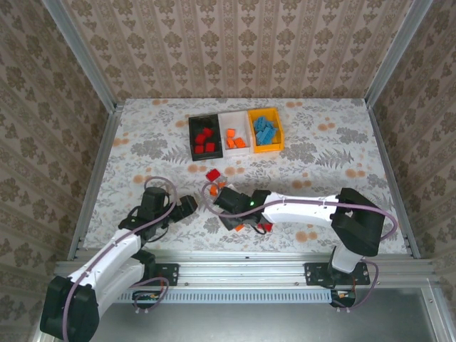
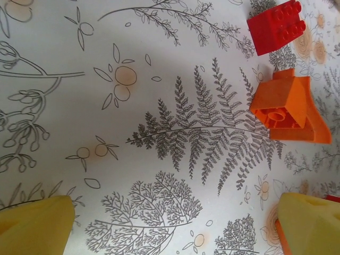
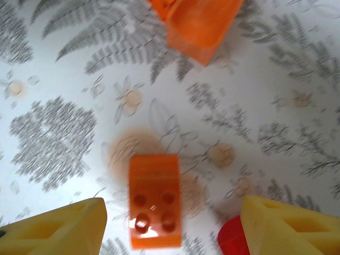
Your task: Sort the legos into containers by color
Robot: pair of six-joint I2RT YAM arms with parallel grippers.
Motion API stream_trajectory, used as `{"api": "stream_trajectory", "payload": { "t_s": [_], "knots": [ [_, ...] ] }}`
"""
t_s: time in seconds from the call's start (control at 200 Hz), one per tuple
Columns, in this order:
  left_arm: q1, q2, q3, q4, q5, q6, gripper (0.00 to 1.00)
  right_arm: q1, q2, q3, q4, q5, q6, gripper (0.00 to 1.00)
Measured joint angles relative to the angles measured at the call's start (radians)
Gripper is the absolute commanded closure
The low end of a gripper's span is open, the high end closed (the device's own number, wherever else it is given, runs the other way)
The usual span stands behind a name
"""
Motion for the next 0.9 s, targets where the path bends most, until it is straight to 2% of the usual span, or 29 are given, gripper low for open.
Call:
{"api": "stream_trajectory", "payload": {
  "t_s": [0.21,0.375,0.48,0.65,0.9],
  "knots": [
    [-0.018,0.003,-0.004,0.054,0.028,-0.019,0.0,0.01,0.009,-0.003,0.003,-0.037,0.0,0.33],
    [-0.018,0.003,-0.005,0.084,0.047,-0.029,0.0,0.01,0.074,-0.003,0.017,-0.048,0.0,0.36],
    [-0.018,0.003,-0.005,0.085,0.051,-0.03,0.0,0.01,0.105,-0.003,0.019,-0.048,0.0,0.41],
    [-0.018,0.003,-0.005,0.086,0.051,-0.03,0.0,0.01,0.128,-0.003,0.021,-0.043,0.008,0.6],
    [-0.018,0.003,0.005,0.064,0.049,-0.026,0.0,-0.006,0.082,0.0,0.021,0.009,0.009,0.65]
  ]
}}
